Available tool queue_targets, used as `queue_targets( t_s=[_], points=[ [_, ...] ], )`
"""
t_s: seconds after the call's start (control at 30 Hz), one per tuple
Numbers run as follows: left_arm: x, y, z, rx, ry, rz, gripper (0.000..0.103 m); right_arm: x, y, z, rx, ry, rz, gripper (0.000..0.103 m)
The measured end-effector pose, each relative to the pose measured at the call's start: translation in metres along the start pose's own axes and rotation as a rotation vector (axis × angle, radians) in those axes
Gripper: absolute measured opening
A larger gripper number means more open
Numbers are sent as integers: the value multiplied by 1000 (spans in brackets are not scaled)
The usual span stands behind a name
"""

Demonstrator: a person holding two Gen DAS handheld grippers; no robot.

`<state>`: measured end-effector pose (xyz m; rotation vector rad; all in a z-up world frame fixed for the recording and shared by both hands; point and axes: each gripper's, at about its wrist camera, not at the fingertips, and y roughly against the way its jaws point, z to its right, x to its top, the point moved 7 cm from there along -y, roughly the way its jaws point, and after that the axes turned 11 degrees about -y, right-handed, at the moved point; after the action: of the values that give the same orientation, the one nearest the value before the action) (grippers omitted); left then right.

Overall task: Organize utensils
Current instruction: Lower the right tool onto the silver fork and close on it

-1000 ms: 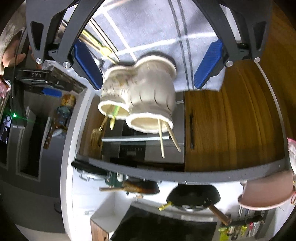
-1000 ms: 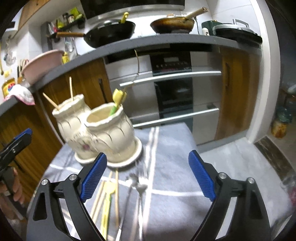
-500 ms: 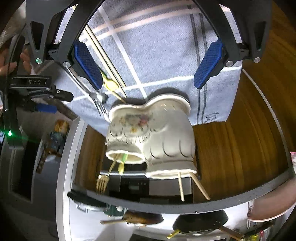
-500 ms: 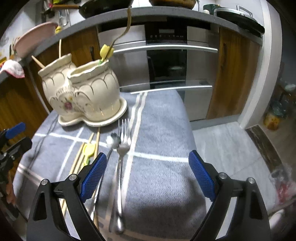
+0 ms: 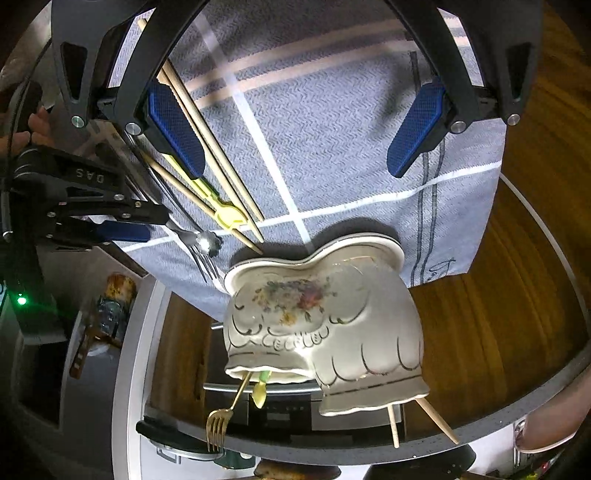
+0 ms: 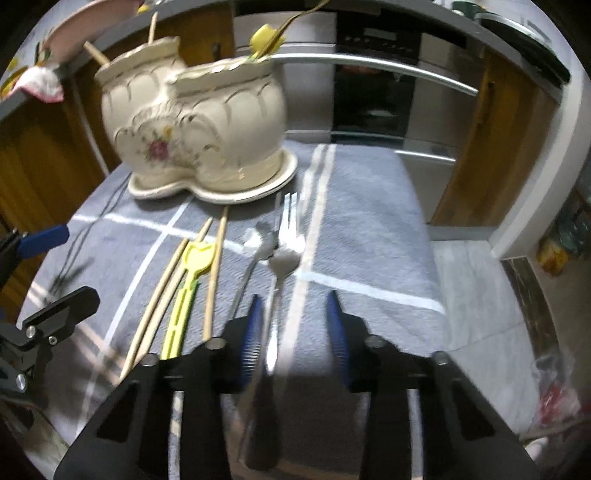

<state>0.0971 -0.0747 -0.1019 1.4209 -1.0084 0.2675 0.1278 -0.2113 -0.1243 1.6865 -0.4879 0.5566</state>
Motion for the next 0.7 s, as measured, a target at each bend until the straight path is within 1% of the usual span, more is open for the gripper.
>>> queue_targets(
  t_s=[0.03,0.1,0.17,0.33,0.37,0.47,0.5,0.53,0.6,0.7],
  points=[
    [-1,-1,1,0,-3,-5,97,0,0,-2,0,10,0,25],
    [-2,-2,2,-4,-10,-15,97,2,-2,-5,1,10,-10,16],
    [-3,-3,3,-8,-16,-23,97,3,-4,-6,14,4,-17,13],
    [-7,-8,8,-13,-31,-60,97,5,-5,-4,60,-37,-33,10],
    [-8,-10,9,-16,-33,-67,97,5,-4,-2,66,-45,-33,8],
    [-9,-13,12,-28,-33,-91,97,5,-3,-2,71,-55,-29,6],
    [-10,-13,13,-35,-30,-97,93,4,-2,-2,69,-52,-23,6],
    [-10,-14,14,-50,-21,-104,87,4,-1,-2,69,-52,-18,6],
    [-10,-17,18,-81,-1,-120,83,5,3,-2,70,-50,-8,6],
    [-11,-21,23,-90,8,-145,69,7,7,1,70,-53,12,6]
  ],
)
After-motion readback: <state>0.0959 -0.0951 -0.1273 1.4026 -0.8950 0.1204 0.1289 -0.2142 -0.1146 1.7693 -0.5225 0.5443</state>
